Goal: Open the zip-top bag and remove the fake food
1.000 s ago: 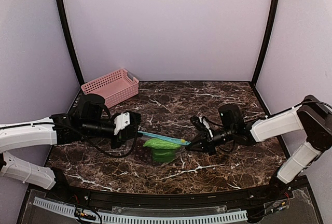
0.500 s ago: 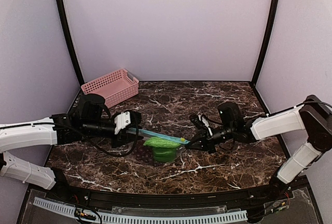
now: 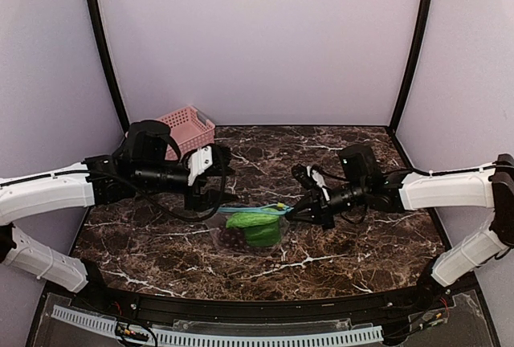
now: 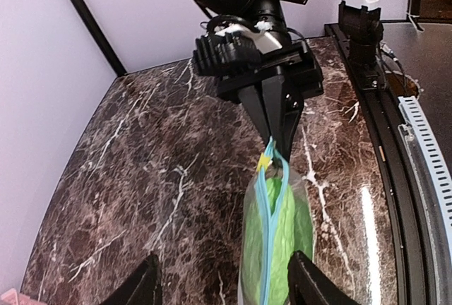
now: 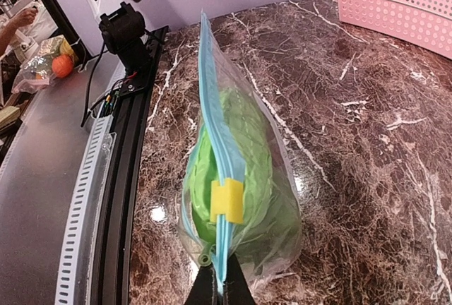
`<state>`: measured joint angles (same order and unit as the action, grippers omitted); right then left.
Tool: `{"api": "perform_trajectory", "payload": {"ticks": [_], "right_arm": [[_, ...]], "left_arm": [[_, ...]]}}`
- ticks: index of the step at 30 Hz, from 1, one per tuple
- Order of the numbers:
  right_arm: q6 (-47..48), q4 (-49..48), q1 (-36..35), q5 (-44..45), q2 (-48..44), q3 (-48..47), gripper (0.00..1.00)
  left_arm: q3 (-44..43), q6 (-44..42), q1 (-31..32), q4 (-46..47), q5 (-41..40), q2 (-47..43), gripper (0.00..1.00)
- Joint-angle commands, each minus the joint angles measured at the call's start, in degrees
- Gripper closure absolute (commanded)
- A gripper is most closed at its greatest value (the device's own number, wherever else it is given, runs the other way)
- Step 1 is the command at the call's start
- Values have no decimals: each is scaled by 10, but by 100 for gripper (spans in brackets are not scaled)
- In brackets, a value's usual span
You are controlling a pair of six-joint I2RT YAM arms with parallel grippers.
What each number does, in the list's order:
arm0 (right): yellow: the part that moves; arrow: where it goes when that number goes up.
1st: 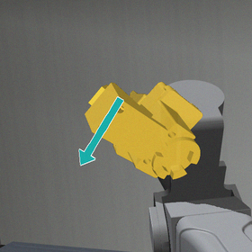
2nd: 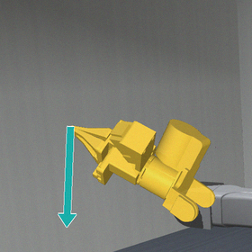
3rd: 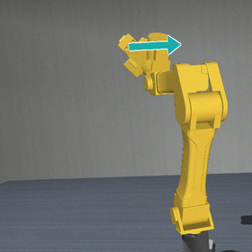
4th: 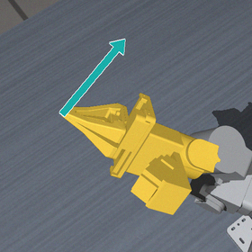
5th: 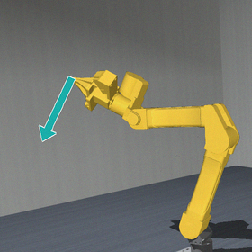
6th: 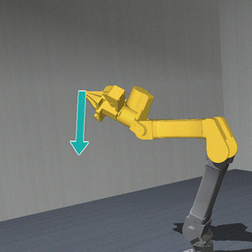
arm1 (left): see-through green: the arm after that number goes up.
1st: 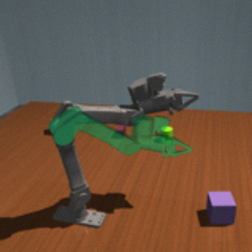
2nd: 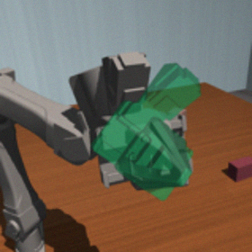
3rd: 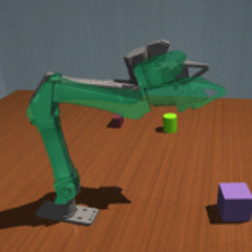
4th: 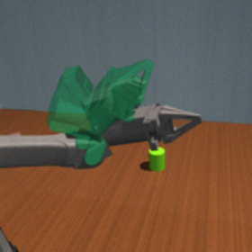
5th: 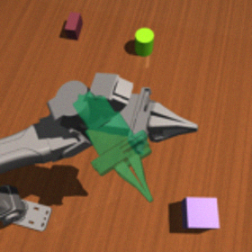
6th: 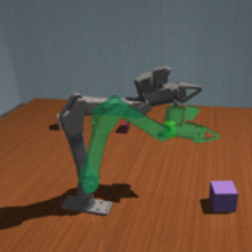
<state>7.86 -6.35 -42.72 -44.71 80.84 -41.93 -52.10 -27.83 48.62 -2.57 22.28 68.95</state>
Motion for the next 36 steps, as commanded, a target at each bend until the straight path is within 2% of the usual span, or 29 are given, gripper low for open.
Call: {"api": "perform_trajectory", "payload": {"ticks": [1, 6, 11, 22, 33, 36], "right_arm": [[22, 38, -20, 38, 2, -24, 100], [25, 62, -29, 53, -6, -34, 100], [25, 82, -32, 58, -17, -34, 100], [29, 85, -35, 60, -18, -33, 100], [31, 83, -35, 60, -22, -31, 100], [32, 83, -36, 60, -21, -30, 100]], "left_arm": [[-24, 7, 21, 34, 76, 62, 41], [-77, 20, 39, 71, 117, 149, 46], [-91, 5, 63, 85, 112, 193, 52], [-117, -36, 77, 69, 65, 232, 63], [-126, -64, 83, 60, 33, 256, 68], [-128, -68, 84, 57, 30, 260, 74]]}}
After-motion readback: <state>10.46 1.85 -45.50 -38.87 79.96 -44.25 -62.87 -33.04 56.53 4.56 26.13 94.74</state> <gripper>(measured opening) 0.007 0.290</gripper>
